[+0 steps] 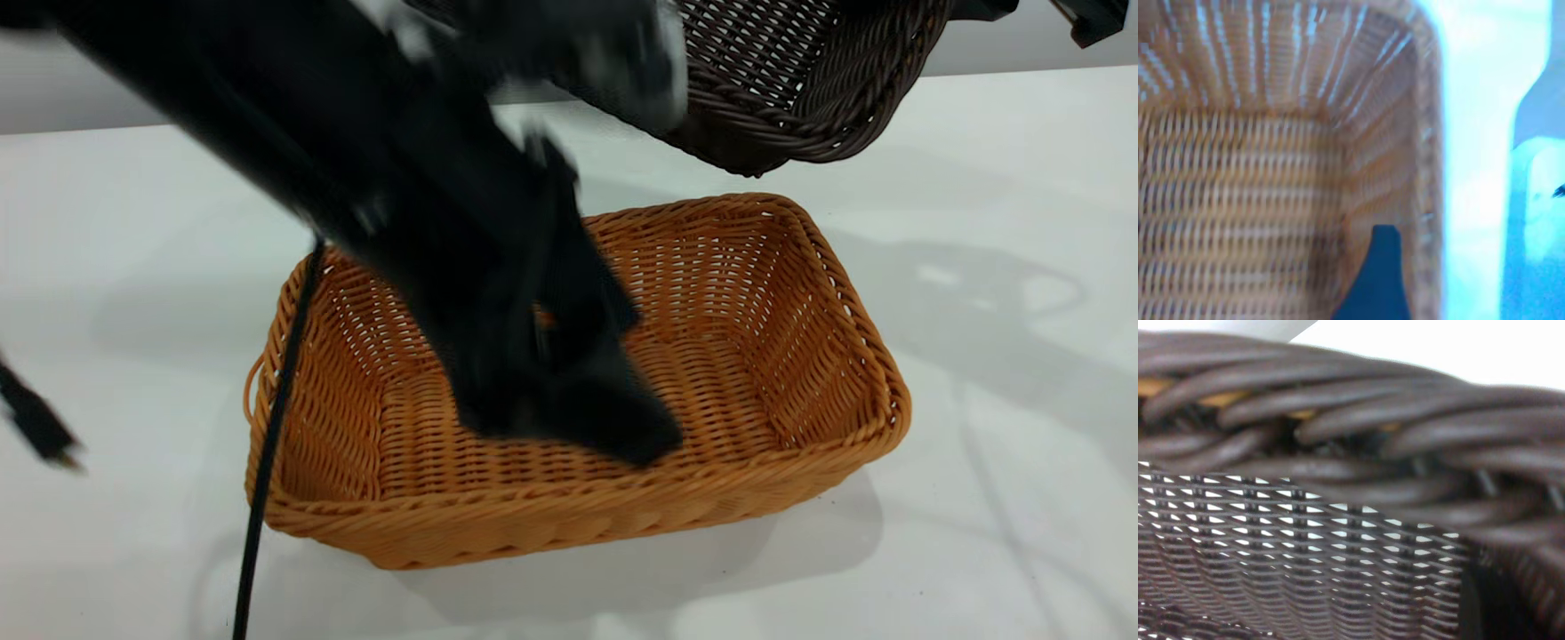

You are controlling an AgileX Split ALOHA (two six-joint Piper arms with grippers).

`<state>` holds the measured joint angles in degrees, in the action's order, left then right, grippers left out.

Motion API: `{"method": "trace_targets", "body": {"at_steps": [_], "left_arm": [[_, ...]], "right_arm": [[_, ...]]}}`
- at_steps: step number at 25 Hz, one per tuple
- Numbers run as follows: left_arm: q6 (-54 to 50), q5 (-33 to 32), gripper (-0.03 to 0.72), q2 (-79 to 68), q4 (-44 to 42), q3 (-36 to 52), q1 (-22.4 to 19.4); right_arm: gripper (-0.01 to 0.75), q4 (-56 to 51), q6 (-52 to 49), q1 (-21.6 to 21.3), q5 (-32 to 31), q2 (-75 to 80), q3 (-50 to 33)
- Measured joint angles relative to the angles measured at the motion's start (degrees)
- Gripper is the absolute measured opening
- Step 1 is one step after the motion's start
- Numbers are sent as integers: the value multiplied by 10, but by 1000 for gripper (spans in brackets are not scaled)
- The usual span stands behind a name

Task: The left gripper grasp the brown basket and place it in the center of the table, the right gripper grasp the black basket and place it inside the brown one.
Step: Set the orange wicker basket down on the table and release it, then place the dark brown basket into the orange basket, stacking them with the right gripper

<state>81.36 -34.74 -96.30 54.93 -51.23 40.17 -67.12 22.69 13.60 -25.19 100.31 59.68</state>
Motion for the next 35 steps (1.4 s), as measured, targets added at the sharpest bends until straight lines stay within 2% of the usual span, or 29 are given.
{"method": "trace_targets", "body": {"at_steps": [3, 6, 12, 18, 25, 30, 35], "left_arm": [[-20, -38, 613, 64, 0, 0, 0], [-23, -35, 611, 140, 0, 0, 0], [-23, 35, 599, 280, 18, 0, 0], [-22, 142, 596, 362, 73, -1, 0], [-18, 174, 596, 365, 95, -14, 0], [-17, 181, 596, 365, 93, -18, 0], [-17, 184, 596, 365, 93, -18, 0]], "right_arm": [[120, 5, 0, -11, -21, 0, 22], [120, 29, -4, -12, -52, 0, 54], [120, 147, -57, -11, -173, 0, 95], [120, 227, -56, -10, -298, 0, 100], [120, 256, -75, -10, -327, 7, 99], [120, 265, -44, 16, -360, 52, 99], [120, 251, -36, 42, -340, 87, 99]]}}
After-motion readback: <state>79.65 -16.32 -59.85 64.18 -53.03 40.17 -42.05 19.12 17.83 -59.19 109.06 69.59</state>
